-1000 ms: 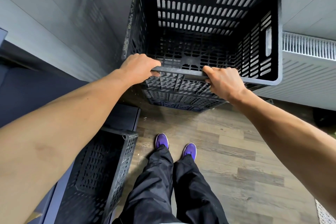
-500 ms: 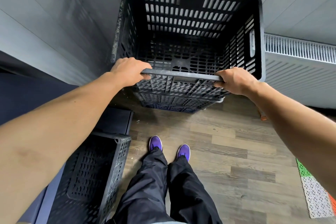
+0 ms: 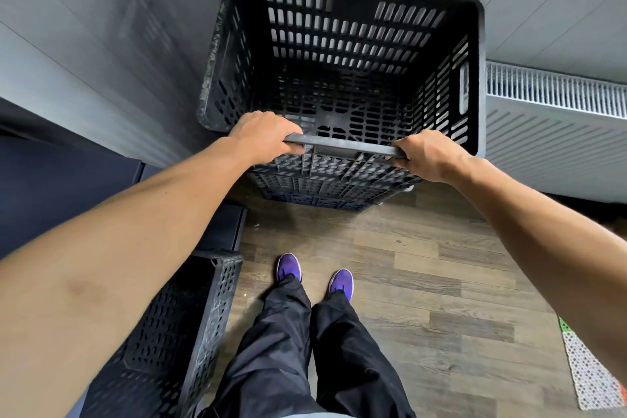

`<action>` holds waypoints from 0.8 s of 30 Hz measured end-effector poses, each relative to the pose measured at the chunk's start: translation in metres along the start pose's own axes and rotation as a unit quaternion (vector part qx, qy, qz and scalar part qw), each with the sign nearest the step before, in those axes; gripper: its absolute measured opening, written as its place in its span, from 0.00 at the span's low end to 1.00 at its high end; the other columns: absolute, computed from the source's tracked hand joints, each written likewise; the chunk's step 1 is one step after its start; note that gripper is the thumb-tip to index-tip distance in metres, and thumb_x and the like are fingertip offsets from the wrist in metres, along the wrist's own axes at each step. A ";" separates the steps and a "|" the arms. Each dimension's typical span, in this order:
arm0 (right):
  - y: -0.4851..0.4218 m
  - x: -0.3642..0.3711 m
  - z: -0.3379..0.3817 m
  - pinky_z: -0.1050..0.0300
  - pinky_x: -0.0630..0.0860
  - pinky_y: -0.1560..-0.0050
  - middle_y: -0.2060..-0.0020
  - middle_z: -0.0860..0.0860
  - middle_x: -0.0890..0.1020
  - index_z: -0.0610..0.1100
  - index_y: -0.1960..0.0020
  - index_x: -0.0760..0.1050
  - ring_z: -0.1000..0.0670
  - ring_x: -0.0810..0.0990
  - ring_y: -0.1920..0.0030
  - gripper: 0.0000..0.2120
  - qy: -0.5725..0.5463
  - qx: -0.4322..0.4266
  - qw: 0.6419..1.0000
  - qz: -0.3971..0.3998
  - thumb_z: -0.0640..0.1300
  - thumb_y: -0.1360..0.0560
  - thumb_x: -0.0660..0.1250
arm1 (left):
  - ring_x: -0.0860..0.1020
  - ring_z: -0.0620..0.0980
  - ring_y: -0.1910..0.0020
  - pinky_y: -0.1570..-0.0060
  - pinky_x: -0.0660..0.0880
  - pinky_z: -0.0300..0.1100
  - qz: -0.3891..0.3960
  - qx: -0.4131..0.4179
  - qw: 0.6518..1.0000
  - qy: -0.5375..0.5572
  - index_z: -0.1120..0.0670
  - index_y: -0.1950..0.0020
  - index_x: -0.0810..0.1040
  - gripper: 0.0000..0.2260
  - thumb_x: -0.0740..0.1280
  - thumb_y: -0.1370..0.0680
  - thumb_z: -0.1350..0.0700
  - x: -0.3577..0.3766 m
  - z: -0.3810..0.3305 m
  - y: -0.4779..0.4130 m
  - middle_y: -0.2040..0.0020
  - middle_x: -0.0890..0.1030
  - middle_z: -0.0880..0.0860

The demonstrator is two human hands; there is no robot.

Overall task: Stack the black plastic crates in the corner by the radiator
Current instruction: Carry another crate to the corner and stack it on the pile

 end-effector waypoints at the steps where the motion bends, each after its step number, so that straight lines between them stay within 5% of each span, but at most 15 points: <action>1: 0.000 -0.001 -0.001 0.55 0.68 0.62 0.62 0.43 0.81 0.43 0.58 0.73 0.41 0.80 0.60 0.09 0.004 -0.004 1.000 -0.004 0.46 0.22 0.66 | 0.71 0.46 0.71 0.65 0.68 0.43 -0.002 0.000 1.000 0.000 0.49 0.45 0.80 0.16 0.63 0.22 0.39 0.000 -0.001 -0.001 0.70 0.71 0.42; 11: -0.004 0.001 -0.007 0.55 0.70 0.63 0.62 0.44 0.82 0.43 0.55 0.75 0.46 0.72 0.66 0.07 0.004 -0.015 1.000 -0.022 0.45 0.22 0.65 | 0.77 0.53 0.62 0.62 0.70 0.44 -0.036 0.001 0.999 0.008 0.49 0.40 0.80 0.18 0.64 0.23 0.39 -0.003 -0.002 0.002 0.60 0.83 0.52; 16: -0.005 0.008 -0.012 0.52 0.74 0.62 0.63 0.45 0.81 0.47 0.58 0.70 0.44 0.74 0.66 0.08 0.009 -0.011 0.999 -0.030 0.47 0.22 0.63 | 0.80 0.57 0.55 0.52 0.75 0.50 -0.036 -0.008 0.999 0.021 0.49 0.40 0.80 0.19 0.64 0.23 0.38 0.001 0.000 0.002 0.56 0.84 0.53; 21: -0.007 0.007 -0.013 0.53 0.72 0.63 0.66 0.51 0.76 0.49 0.49 0.75 0.44 0.74 0.66 0.06 0.028 0.020 0.999 -0.040 0.49 0.22 0.62 | 0.80 0.58 0.51 0.51 0.74 0.51 0.011 -0.020 1.000 0.000 0.46 0.38 0.77 0.19 0.61 0.22 0.37 0.006 0.002 -0.002 0.51 0.83 0.53; 24: -0.008 0.008 -0.007 0.53 0.74 0.62 0.61 0.50 0.81 0.52 0.41 0.74 0.44 0.79 0.61 0.12 0.014 0.024 0.999 -0.031 0.55 0.23 0.64 | 0.79 0.57 0.49 0.52 0.73 0.50 0.029 -0.030 0.999 -0.005 0.45 0.36 0.76 0.20 0.60 0.22 0.36 0.011 0.003 -0.002 0.49 0.82 0.52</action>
Point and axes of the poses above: each hand's wrist, its own y-axis away from the middle knuckle, its own x-axis out of the palm, z = x × y, the point moved 9 cm from there along -y, towards the middle knuckle
